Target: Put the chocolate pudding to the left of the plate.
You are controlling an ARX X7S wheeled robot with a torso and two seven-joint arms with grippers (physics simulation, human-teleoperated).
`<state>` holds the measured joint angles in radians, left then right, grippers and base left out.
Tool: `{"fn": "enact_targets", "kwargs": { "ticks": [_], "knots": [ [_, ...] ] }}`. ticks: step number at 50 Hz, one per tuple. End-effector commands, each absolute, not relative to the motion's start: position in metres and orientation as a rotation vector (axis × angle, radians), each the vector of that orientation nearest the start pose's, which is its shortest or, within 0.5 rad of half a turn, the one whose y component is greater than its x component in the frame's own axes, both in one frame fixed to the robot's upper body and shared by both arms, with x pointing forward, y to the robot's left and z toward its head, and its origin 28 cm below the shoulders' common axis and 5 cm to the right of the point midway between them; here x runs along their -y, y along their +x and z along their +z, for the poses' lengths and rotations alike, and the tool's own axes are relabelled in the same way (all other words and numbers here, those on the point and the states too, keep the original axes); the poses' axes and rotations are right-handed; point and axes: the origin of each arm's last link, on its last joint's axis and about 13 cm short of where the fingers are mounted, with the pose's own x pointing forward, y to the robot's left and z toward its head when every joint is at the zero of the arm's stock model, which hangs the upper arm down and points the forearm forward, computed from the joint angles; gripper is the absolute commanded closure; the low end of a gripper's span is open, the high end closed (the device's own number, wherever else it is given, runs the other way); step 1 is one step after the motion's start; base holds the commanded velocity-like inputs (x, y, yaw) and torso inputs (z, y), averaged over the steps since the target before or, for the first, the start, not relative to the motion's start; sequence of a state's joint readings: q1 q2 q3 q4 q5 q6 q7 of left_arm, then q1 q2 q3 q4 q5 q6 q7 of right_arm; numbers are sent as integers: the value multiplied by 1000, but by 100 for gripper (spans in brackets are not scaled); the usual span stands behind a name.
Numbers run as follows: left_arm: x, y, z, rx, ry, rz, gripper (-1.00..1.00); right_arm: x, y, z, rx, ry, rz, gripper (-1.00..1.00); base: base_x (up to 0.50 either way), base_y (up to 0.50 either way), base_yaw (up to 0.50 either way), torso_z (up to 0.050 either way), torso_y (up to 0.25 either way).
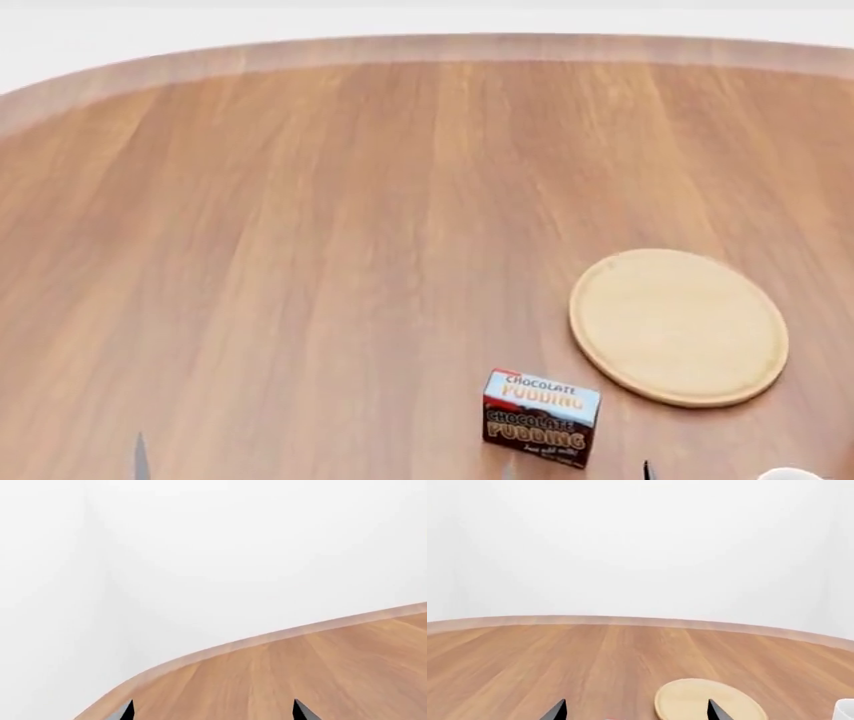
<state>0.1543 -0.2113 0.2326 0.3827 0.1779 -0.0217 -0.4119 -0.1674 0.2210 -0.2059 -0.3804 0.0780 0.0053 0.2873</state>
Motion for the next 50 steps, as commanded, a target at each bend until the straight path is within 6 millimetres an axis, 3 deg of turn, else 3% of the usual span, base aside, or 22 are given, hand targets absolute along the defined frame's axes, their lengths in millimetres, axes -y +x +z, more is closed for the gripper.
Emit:
{"fn": "enact_targets", "kwargs": {
  "ticks": [1, 50],
  "knots": [
    [-201, 173, 58, 263, 272, 142, -100, 93, 171, 55, 176, -59, -18, -100, 324, 0, 0, 0, 0],
    [-201, 173, 57, 259, 274, 139, -100, 92, 171, 54, 172, -66, -11, -100, 325, 0, 0, 0, 0]
  ]
}}
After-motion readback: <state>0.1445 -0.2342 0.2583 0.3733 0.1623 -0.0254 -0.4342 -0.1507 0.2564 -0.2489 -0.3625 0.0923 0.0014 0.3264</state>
